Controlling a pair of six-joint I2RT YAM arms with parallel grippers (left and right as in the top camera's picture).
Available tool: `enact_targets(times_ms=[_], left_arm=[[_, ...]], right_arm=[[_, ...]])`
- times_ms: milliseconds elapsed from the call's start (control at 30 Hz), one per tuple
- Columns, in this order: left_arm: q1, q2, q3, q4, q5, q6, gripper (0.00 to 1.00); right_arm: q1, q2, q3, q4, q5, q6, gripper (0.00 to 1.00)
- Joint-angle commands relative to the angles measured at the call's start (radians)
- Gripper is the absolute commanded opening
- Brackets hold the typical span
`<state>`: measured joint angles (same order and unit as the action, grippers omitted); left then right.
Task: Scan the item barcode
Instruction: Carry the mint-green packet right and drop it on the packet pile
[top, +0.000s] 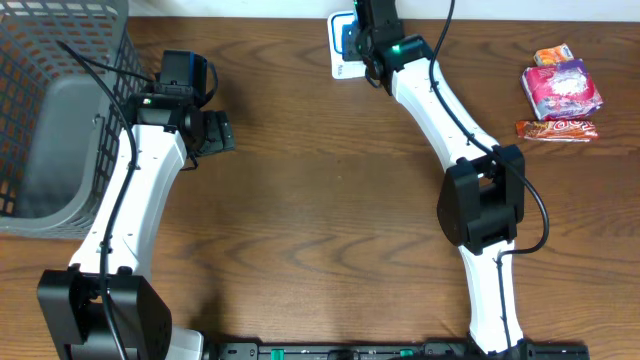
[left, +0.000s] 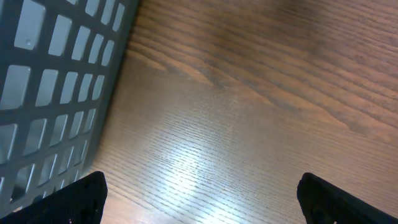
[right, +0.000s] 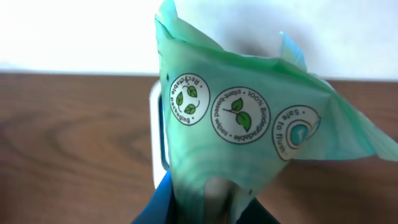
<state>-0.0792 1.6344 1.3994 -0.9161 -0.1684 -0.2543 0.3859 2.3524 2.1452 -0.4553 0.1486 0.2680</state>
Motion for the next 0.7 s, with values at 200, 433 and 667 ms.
enact_targets(times_ms=[200, 433, 667], left_arm=[[0.002, 0.01, 0.004, -0.002, -0.02, 0.006, 0.98], [0.002, 0.01, 0.004, -0.002, -0.02, 0.006, 0.98], [0.002, 0.01, 0.004, -0.002, -0.02, 0.006, 0.98]], right_arm=[[0.01, 0.048, -0.007, 0.036, -0.027, 0.061, 0.01], [-0.042, -0.013, -0.006, -0.086, 0.038, 0.146, 0.01], [-0.179, -0.11, -0.006, -0.387, 0.221, 0.343, 0.01]])
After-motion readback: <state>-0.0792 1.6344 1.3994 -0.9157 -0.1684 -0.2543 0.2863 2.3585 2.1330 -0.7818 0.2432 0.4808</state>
